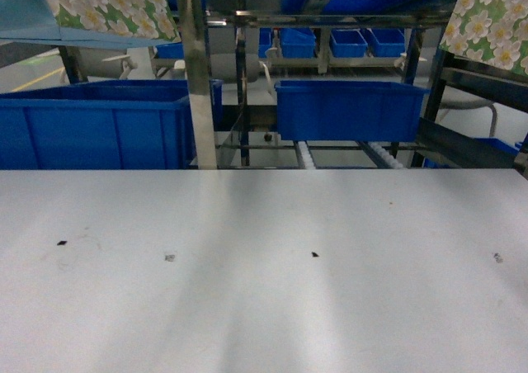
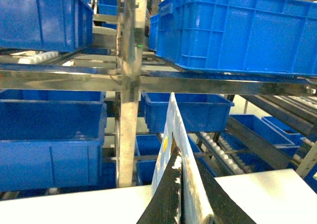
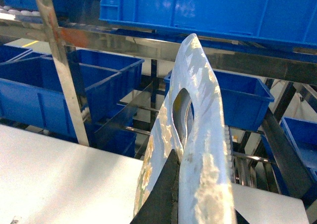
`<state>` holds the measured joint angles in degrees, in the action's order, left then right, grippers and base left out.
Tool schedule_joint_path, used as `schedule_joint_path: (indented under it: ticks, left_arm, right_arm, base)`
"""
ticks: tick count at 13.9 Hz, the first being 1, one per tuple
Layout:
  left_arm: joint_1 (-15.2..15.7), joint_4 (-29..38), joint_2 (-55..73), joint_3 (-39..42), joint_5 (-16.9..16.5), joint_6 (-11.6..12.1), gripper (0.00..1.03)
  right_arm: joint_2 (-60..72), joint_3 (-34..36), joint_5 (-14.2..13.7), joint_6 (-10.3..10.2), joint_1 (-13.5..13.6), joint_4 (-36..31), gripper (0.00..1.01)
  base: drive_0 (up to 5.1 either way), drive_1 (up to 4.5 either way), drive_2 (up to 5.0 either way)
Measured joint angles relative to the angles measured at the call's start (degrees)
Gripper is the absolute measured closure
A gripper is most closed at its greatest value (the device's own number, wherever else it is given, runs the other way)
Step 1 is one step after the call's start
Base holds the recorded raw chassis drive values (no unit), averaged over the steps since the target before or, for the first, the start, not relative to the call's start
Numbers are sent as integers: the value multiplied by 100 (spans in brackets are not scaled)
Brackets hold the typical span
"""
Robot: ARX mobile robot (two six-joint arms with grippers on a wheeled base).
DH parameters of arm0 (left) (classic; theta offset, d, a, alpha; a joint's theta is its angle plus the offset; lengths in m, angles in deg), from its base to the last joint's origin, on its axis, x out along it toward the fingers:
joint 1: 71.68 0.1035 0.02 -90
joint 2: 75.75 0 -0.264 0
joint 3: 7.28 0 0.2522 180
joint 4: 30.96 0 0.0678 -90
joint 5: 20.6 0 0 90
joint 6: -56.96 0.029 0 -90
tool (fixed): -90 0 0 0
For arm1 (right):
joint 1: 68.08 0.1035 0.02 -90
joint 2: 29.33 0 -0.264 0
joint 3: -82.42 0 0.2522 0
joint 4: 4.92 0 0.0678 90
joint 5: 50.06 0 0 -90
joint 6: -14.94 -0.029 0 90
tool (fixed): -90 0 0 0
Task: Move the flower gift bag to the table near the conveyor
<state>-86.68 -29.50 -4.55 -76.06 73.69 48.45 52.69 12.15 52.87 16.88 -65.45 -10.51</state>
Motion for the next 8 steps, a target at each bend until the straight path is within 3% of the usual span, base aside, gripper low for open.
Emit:
schedule_joint_path:
  ticks: [1,4,6,8]
  left_arm:
    - [0,-11,0,0,0,0,101]
    - [39,4,0,0,42,0,101]
    - [-24,0,0,0,-7,9,101]
    - [-17,-7,0,0,-37,-2,101]
  right_arm:
    - [0,0,2,0,0,17,99]
    - [0,0,50,-2,68,2,99]
    - [0,0,11,0,13,4,99]
    - [2,0,-24,0,-22,0,99]
  base:
    - [-480,117,360]
    - [0,0,0]
    - [-469,386,67]
    - [17,17,17]
